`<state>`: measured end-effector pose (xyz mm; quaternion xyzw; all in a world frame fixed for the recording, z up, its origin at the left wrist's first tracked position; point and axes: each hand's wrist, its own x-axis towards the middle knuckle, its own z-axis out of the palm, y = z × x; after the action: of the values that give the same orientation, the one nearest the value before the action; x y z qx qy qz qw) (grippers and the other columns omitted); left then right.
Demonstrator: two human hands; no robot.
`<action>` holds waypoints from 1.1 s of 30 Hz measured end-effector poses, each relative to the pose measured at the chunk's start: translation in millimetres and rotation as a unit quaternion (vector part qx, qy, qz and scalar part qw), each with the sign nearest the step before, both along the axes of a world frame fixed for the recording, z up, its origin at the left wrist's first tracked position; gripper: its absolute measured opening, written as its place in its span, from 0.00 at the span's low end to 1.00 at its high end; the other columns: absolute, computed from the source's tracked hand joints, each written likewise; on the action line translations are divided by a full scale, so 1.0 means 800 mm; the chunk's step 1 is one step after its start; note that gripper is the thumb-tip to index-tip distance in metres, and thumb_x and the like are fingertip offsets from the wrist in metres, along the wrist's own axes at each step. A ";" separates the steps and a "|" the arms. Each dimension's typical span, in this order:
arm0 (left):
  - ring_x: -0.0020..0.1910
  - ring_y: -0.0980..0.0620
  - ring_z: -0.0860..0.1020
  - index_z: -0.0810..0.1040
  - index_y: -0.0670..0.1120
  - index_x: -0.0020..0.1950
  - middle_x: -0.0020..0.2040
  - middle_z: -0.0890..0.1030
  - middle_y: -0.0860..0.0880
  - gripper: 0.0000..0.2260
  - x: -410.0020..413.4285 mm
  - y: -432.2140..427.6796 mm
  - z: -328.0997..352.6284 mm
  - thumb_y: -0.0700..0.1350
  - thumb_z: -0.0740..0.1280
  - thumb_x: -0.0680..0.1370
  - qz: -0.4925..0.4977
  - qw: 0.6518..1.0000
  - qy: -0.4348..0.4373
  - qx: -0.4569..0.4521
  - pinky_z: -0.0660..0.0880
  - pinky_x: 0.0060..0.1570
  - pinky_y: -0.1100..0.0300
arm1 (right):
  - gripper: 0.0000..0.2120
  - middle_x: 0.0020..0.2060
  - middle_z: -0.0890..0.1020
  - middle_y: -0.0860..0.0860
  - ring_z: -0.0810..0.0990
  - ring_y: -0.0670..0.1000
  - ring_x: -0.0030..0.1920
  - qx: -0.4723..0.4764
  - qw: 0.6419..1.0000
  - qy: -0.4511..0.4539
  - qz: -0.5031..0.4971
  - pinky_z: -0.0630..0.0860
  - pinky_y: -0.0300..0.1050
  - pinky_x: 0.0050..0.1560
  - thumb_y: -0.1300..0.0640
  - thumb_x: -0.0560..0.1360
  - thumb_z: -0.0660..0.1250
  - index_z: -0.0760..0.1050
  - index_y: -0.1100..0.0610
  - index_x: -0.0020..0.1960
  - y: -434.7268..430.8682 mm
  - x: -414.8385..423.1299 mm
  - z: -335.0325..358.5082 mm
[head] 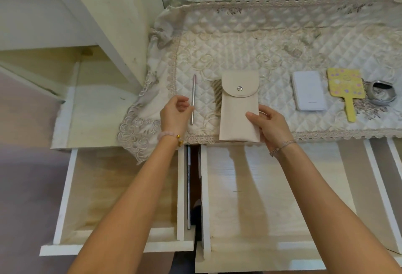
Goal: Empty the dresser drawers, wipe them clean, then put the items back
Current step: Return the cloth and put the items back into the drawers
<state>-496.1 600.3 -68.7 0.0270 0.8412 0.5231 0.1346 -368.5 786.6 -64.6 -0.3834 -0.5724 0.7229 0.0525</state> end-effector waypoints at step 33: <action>0.42 0.57 0.80 0.80 0.47 0.49 0.43 0.83 0.49 0.07 0.142 -0.074 -0.007 0.40 0.72 0.72 0.021 0.954 -0.255 0.156 0.75 0.37 0.67 | 0.10 0.40 0.85 0.46 0.84 0.44 0.41 -0.005 0.999 -0.011 -0.053 0.78 0.36 0.35 0.64 0.72 0.69 0.77 0.51 0.50 -0.047 0.137 -0.008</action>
<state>-382.7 541.1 -74.5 -0.1039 0.6869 0.6402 0.3279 -258.8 748.9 -70.8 -0.4211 -0.5481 0.7179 0.0825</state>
